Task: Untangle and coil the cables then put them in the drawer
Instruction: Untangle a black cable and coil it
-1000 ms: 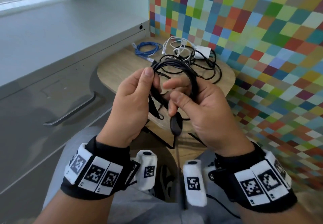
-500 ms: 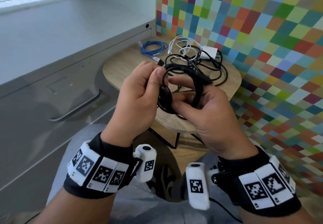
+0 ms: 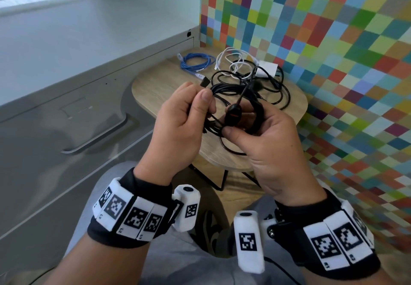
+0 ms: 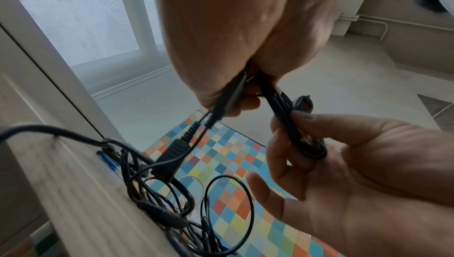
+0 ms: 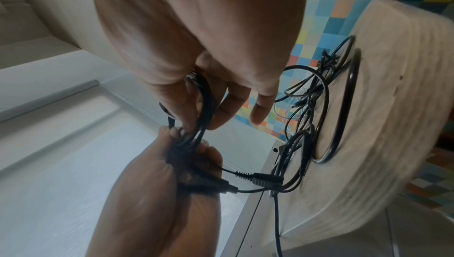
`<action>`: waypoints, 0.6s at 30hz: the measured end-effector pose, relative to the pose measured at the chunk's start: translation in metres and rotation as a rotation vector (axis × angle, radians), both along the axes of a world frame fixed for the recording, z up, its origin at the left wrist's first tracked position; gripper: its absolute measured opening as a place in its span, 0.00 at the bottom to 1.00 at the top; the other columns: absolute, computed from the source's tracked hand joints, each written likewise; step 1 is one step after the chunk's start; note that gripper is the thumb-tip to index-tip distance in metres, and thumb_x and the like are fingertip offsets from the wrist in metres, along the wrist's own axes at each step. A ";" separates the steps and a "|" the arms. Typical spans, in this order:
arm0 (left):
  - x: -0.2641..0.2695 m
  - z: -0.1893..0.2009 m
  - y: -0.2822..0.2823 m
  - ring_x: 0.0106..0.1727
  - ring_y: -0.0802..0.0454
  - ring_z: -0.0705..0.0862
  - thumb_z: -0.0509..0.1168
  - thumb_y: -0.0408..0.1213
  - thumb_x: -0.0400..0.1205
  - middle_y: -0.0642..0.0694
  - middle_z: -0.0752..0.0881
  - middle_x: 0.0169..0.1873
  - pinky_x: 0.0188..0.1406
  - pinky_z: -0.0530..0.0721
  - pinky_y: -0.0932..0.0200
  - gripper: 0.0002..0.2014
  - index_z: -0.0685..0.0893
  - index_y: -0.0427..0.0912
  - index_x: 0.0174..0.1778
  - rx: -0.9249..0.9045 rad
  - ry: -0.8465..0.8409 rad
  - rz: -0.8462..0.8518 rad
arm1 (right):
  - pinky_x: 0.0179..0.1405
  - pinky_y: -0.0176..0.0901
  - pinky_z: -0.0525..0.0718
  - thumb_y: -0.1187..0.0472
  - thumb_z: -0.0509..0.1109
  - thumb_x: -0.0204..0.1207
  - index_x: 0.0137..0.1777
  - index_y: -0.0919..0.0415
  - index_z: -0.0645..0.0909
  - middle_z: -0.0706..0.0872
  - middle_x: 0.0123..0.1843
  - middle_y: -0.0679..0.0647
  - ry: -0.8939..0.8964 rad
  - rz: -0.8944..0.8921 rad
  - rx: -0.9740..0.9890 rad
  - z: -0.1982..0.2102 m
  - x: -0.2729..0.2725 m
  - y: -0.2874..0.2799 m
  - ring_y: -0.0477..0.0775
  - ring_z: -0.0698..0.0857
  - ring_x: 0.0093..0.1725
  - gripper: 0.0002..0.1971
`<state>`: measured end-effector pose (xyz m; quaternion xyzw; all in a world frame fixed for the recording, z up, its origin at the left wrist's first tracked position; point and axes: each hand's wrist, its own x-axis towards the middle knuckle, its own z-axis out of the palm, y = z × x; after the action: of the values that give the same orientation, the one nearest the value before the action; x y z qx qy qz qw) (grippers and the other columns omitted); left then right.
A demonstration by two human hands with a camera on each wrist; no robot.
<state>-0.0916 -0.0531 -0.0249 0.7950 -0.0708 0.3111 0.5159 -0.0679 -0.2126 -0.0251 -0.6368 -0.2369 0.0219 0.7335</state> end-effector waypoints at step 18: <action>0.013 -0.012 -0.001 0.33 0.56 0.72 0.55 0.42 0.93 0.53 0.74 0.30 0.37 0.71 0.58 0.17 0.78 0.48 0.37 -0.207 0.029 0.087 | 0.72 0.54 0.78 0.72 0.54 0.73 0.66 0.64 0.82 0.84 0.37 0.55 0.114 0.277 0.048 -0.006 0.008 -0.007 0.71 0.79 0.50 0.25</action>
<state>-0.0783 -0.0540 -0.0364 0.7441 0.0039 0.3274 0.5823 -0.0601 -0.2200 -0.0316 -0.5778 -0.2809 0.1534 0.7508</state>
